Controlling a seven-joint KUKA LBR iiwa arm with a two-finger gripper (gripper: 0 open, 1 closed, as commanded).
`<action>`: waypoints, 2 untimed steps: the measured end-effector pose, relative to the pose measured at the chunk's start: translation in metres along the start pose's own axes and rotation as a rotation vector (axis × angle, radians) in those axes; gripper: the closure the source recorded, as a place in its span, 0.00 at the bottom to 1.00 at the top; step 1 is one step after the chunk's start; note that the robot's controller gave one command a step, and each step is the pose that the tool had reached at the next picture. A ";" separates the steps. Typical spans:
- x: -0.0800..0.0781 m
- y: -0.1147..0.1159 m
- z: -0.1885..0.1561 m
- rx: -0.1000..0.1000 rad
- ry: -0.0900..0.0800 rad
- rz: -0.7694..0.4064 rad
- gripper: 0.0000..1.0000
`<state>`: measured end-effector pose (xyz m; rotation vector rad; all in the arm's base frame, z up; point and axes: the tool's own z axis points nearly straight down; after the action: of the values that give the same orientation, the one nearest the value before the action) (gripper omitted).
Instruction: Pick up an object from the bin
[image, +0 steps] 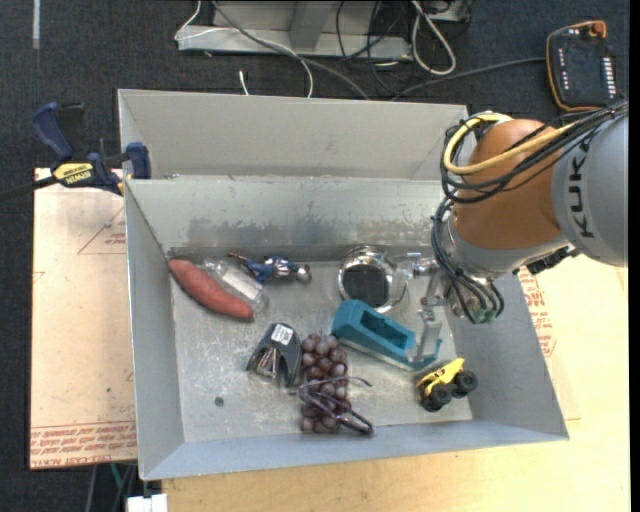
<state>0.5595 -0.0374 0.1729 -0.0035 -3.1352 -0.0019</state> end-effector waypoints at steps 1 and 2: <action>-0.002 0.000 -0.005 0.001 -0.008 -0.002 0.00; -0.007 0.000 0.105 -0.001 -0.009 0.181 0.00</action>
Offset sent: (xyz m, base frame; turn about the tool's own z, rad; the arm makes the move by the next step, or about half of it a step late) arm 0.0057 -0.0007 -0.1029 0.1810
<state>0.5663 -0.0377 0.0680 -0.2877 -3.1310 -0.0031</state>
